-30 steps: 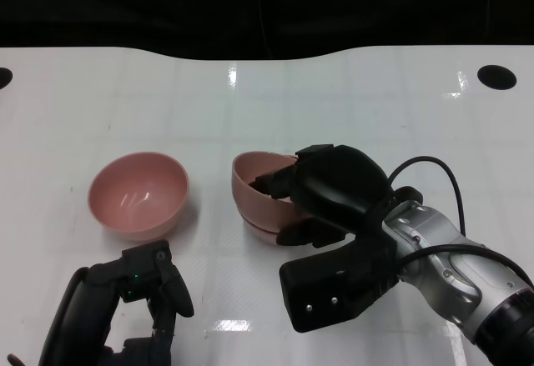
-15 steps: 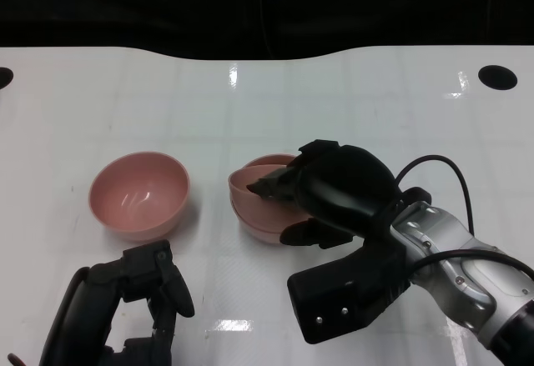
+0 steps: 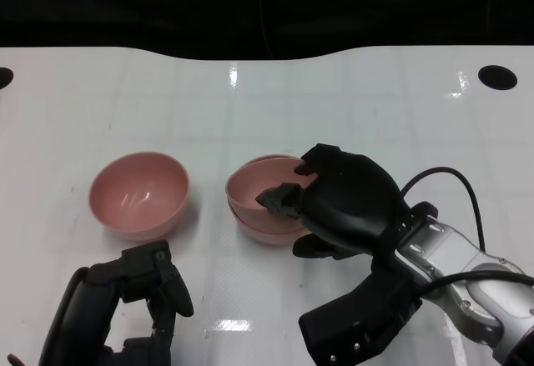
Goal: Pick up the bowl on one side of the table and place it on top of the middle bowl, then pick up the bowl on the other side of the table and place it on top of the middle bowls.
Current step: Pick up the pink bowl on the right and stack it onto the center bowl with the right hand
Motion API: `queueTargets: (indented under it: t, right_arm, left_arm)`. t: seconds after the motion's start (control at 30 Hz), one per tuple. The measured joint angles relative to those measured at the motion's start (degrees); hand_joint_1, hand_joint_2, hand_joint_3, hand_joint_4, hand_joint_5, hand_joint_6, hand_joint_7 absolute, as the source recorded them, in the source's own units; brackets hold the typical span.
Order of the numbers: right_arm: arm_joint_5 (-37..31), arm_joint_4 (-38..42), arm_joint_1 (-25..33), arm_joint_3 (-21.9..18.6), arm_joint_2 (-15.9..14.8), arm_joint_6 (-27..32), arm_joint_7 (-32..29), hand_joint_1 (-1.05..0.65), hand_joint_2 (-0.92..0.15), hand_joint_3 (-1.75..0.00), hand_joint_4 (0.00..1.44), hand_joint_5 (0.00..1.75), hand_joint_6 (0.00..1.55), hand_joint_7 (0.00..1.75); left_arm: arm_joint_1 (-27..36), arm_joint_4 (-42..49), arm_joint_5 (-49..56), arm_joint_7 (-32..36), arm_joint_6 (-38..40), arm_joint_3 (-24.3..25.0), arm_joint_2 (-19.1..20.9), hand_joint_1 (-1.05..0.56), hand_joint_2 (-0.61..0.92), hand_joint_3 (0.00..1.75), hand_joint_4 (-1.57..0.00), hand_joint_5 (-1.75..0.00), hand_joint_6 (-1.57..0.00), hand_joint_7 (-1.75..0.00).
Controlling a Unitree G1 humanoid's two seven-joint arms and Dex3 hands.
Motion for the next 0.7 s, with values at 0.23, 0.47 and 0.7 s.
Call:
queueTargets:
  t: [0.23,0.47,0.7]
  right_arm:
    - [-2.69,1.12,2.36,1.07,0.07,1.87,-4.32,-0.76,-0.92,-0.38,0.15,0.52,0.40,0.00]
    - [-2.50,2.76,2.73,0.95,1.25,3.40,-7.10,-0.75,-0.92,-0.41,0.00,0.62,0.25,0.00]
    - [2.26,-1.05,4.76,-1.67,1.34,3.70,-6.14,-0.72,-0.92,-0.40,0.00,0.55,0.19,0.00]
  left_arm:
    - [-0.01,0.03,-0.58,0.00,-0.02,0.00,0.01,-0.05,0.28,1.54,-0.90,-1.69,-0.88,-1.47]
    - [-0.08,0.09,-0.47,0.00,-0.13,0.00,0.03,-0.06,0.27,1.57,-0.91,-1.69,-0.89,-1.47]
    - [-0.23,0.14,-0.41,0.01,-0.16,0.00,0.02,-0.05,0.26,1.57,-0.91,-1.69,-0.89,-1.47]
